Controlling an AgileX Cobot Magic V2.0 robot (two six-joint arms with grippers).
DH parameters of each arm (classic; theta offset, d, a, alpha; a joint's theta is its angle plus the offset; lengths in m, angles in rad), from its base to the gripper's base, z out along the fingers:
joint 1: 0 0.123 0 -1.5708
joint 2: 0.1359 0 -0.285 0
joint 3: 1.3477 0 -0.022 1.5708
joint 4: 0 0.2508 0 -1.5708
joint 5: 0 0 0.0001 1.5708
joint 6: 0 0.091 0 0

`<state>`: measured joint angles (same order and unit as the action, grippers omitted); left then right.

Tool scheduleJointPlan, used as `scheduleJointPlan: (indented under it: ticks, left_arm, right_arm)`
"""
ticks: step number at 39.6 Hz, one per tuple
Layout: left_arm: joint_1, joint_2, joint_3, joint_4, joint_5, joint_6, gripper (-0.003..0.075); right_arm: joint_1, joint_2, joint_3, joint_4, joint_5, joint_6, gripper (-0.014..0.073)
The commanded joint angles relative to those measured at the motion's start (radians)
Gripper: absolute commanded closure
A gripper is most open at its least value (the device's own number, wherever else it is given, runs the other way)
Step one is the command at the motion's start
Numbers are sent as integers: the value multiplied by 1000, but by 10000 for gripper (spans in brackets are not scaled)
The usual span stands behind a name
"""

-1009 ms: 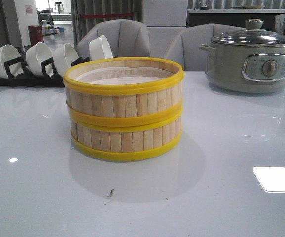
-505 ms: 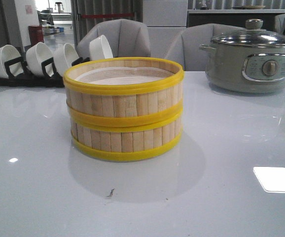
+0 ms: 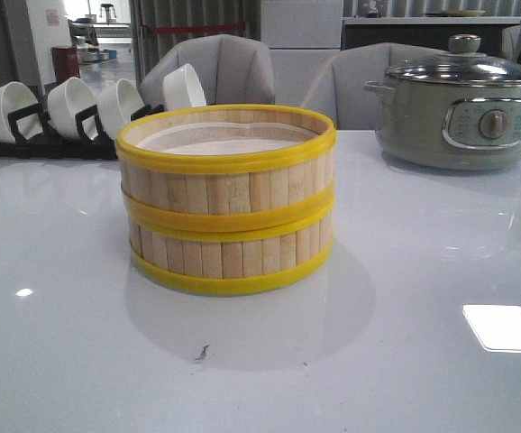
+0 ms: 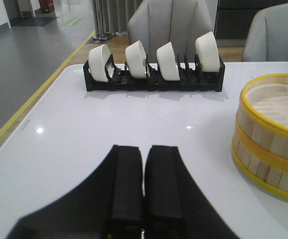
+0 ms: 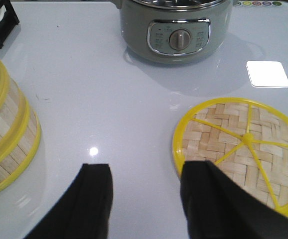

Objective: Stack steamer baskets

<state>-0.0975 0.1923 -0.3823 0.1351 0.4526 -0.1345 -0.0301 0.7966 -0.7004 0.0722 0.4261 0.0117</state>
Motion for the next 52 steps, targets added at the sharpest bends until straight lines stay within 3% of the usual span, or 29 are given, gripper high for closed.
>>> scheduleJointPlan:
  ticks: [1, 19, 52]
  left_arm:
    - [0, 9, -28, 7, -92, -12, 634]
    - [0, 9, -28, -1, -34, -12, 634]
    - [0, 9, -28, -1, -34, -12, 634]
  right_arm:
    - [1, -4, -32, 2, -72, -12, 170]
    - [2, -2, -32, 2, -85, -12, 170]
    - [2, -2, -32, 11, 48, -12, 170]
